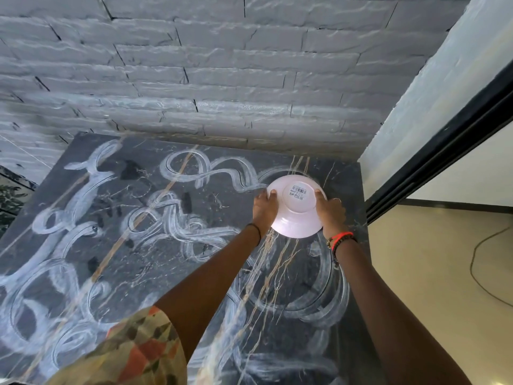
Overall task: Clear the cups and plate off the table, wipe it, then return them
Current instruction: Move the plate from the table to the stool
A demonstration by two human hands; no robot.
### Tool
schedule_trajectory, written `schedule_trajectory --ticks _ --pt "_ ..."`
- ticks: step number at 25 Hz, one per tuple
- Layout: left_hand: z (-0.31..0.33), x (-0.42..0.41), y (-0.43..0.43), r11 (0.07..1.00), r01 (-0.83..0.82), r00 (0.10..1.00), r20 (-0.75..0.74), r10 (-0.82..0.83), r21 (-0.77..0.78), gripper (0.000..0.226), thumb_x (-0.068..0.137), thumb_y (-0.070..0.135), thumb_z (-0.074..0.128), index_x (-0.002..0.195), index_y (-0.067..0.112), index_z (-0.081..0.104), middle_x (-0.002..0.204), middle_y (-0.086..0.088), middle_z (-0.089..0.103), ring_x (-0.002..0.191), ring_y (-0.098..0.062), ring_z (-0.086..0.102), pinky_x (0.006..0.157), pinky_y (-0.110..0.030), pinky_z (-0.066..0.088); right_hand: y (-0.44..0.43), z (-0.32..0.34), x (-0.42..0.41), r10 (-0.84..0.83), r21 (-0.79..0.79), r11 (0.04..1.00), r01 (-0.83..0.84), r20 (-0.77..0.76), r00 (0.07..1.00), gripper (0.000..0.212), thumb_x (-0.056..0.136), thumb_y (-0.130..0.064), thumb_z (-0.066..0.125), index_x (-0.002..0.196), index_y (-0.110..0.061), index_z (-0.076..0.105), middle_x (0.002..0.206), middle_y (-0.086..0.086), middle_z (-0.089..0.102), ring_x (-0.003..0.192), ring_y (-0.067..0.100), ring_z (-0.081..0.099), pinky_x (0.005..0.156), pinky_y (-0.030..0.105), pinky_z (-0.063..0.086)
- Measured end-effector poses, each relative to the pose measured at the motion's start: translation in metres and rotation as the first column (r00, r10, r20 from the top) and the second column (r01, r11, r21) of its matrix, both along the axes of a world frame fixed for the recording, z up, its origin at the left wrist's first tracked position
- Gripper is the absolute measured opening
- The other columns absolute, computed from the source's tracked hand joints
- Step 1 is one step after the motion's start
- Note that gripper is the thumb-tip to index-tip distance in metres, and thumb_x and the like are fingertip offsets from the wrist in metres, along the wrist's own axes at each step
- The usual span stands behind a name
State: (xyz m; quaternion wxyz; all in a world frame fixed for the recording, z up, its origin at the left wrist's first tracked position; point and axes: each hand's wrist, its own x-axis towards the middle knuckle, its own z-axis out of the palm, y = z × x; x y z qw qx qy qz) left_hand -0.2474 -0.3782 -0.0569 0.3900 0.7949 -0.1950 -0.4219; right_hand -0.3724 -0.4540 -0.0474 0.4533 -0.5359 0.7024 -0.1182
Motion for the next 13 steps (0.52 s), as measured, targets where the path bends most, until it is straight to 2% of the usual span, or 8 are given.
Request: schedule_trajectory --ticks 6,8,11,13 --pt "0.015 0.008 0.023 0.987 -0.126 0.99 -0.081 0.118 -0.101 0.051 0.103 0.032 0.037 0.15 0.01 0.033 0.152 -0.013 0.034 0.135 -0.033 0.04 0.112 -0.044 0.036 0.023 0.004 0.006 -0.006 -0.004 1.0 0.006 0.118 0.993 0.071 0.092 -0.054 0.047 0.135 0.003 0.042 0.133 0.02 0.052 0.115 0.033 0.054 0.092 0.041 0.047" --pt "0.02 0.014 0.039 0.971 -0.192 0.977 -0.12 0.176 -0.14 0.049 0.103 0.03 0.038 0.149 0.011 0.035 0.149 -0.012 0.034 0.133 -0.031 0.041 0.108 -0.041 0.037 0.033 0.01 0.015 0.013 -0.025 1.0 -0.009 0.166 0.986 0.068 0.092 -0.053 0.047 0.129 0.004 0.049 0.128 0.021 0.056 0.111 0.034 0.055 0.085 0.04 0.045" --pt "0.027 0.028 0.073 0.924 -0.327 0.935 -0.211 0.286 -0.197 0.045 0.102 0.027 0.043 0.145 0.011 0.04 0.145 -0.012 0.043 0.127 -0.026 0.045 0.102 -0.035 0.037 0.053 0.022 0.036 0.015 -0.034 0.999 -0.007 0.235 0.972 0.061 0.093 -0.048 0.05 0.121 0.005 0.055 0.126 0.023 0.058 0.115 0.036 0.054 0.086 0.039 0.044" --pt "0.033 0.038 0.101 0.889 -0.408 0.9 -0.255 0.354 -0.207 0.048 0.102 0.027 0.045 0.147 0.012 0.037 0.148 -0.009 0.042 0.131 -0.026 0.043 0.104 -0.035 0.035 0.072 0.03 0.053 0.051 -0.033 0.998 -0.045 0.229 0.972 0.058 0.093 -0.047 0.049 0.121 0.003 0.057 0.126 0.022 0.057 0.114 0.036 0.055 0.088 0.04 0.046"
